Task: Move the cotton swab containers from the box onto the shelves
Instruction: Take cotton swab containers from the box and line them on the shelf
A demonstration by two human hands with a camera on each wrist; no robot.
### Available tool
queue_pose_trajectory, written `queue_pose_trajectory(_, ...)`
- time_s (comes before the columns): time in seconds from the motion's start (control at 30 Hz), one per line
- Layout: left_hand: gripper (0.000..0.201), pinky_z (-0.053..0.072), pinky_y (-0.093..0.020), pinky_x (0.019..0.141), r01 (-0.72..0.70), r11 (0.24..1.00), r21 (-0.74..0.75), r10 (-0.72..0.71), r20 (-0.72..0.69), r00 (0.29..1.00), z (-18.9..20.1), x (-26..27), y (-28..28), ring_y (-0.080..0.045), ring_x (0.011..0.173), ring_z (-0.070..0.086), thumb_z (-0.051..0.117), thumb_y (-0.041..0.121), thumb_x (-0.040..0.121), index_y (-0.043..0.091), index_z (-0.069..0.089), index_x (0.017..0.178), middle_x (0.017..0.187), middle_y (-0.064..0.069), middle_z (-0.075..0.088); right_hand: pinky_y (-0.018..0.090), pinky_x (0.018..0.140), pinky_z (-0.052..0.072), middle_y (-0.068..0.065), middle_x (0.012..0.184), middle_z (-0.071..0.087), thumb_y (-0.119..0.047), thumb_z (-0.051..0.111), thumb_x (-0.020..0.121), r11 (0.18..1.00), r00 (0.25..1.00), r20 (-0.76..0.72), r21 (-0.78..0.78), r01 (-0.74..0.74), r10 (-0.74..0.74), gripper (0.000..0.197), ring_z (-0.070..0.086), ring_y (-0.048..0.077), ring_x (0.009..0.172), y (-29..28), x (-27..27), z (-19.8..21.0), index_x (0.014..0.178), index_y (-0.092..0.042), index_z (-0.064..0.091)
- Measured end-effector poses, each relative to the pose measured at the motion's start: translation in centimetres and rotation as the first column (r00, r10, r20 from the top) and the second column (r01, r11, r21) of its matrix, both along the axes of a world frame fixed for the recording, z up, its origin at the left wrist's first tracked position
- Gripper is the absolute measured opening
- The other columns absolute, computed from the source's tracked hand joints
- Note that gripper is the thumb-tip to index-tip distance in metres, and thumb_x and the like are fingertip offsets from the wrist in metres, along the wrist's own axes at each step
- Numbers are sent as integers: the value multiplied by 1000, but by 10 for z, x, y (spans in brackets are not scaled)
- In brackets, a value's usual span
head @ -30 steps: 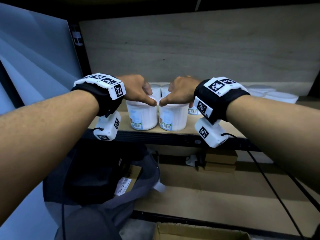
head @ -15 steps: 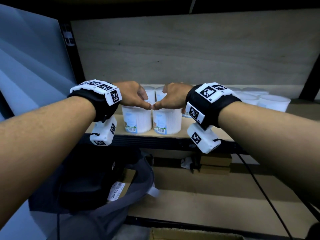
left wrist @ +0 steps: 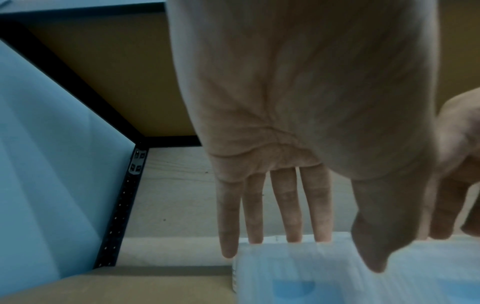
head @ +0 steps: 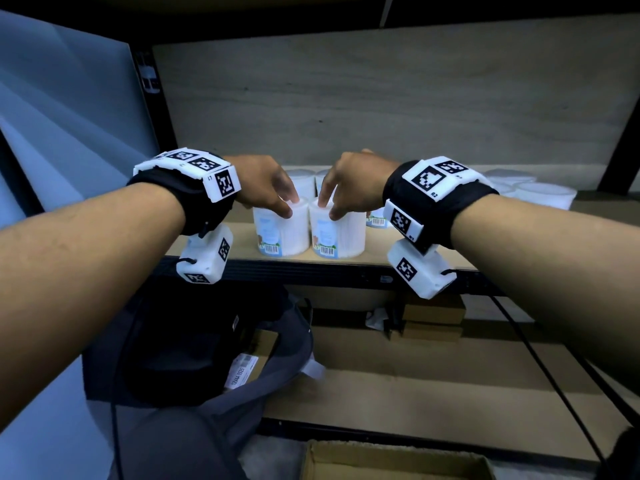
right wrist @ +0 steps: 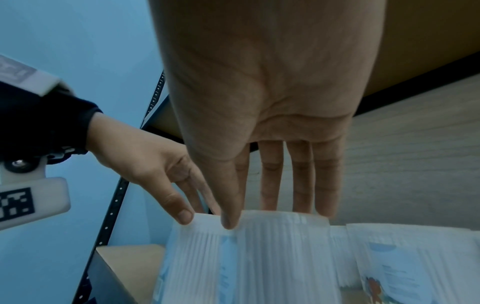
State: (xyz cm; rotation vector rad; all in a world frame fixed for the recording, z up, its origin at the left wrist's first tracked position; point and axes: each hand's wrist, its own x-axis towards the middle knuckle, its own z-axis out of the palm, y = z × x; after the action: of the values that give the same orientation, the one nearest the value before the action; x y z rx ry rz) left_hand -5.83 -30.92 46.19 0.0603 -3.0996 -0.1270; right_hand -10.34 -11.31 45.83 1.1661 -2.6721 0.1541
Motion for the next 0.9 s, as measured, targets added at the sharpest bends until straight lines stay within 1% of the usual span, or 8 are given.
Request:
queue_pose_trajectory(0.17,34,56,-37,90,21,1000,22,-21,-14,1000,-1,0,-5,-9,106,63,75,38,81,34,71,115,117,16,68,34,99,45,-13,88,65,-28,81,77,1000,1000,3,-22,15,-15,29,45,13,104,1,1,0,105,-35,76)
queue_pose_trajectory(0.23,34,60,-32,80,16,998,57,-16,-5,1000,-1,-2,-6,-10,105,64,76,36,81,33,72,115,116,15,68,36,103,42,-11,95,71,-28,82,76,999,999,29,-32,38,-37,29,42,11,104,-1,1,2,103,-35,76)
queue_pose_trajectory(0.3,35,61,-30,73,8,996,88,-9,9,1000,0,-4,-6,-13,102,65,77,33,81,31,72,116,115,14,69,37,108,38,-10,98,74,-27,83,75,997,996,54,-30,66,-64,29,49,10,109,-5,2,4,103,-34,77)
queue_pose_trajectory(0.4,34,62,-32,74,-4,995,95,3,10,1000,-1,-6,-6,-14,101,67,77,32,81,33,72,115,113,15,70,36,110,38,-9,106,73,-25,84,73,995,994,66,-35,90,-88,31,56,11,114,-10,2,6,103,-32,77)
queue_pose_trajectory(0.63,34,61,-37,78,-35,994,105,35,4,999,-2,-19,-11,-16,100,67,79,31,80,33,73,113,109,12,72,29,102,44,-10,109,71,-21,83,74,996,994,79,-54,77,-73,35,51,10,119,-15,-11,3,107,-28,77)
queue_pose_trajectory(0.7,33,61,-39,80,-45,993,106,46,-2,999,-3,-23,-13,-17,99,67,79,31,80,34,74,112,107,12,72,29,99,47,-9,107,72,-20,83,74,996,994,82,-60,73,-68,35,50,10,119,-18,-17,2,107,-28,77)
queue_pose_trajectory(0.83,33,61,-37,80,-57,990,125,59,-11,998,-6,-33,-20,-16,100,67,79,31,80,34,74,112,107,12,72,30,102,45,-11,93,66,-20,83,75,996,995,75,-54,65,-60,34,50,12,119,-23,-30,0,108,-28,77)
queue_pose_trajectory(0.9,32,61,-37,81,-56,989,133,59,-18,998,-7,-38,-24,-15,100,67,79,31,80,34,74,112,108,12,72,28,103,44,-9,96,71,-20,83,75,997,995,91,-54,56,-51,34,54,11,117,-27,-37,-1,108,-28,77)
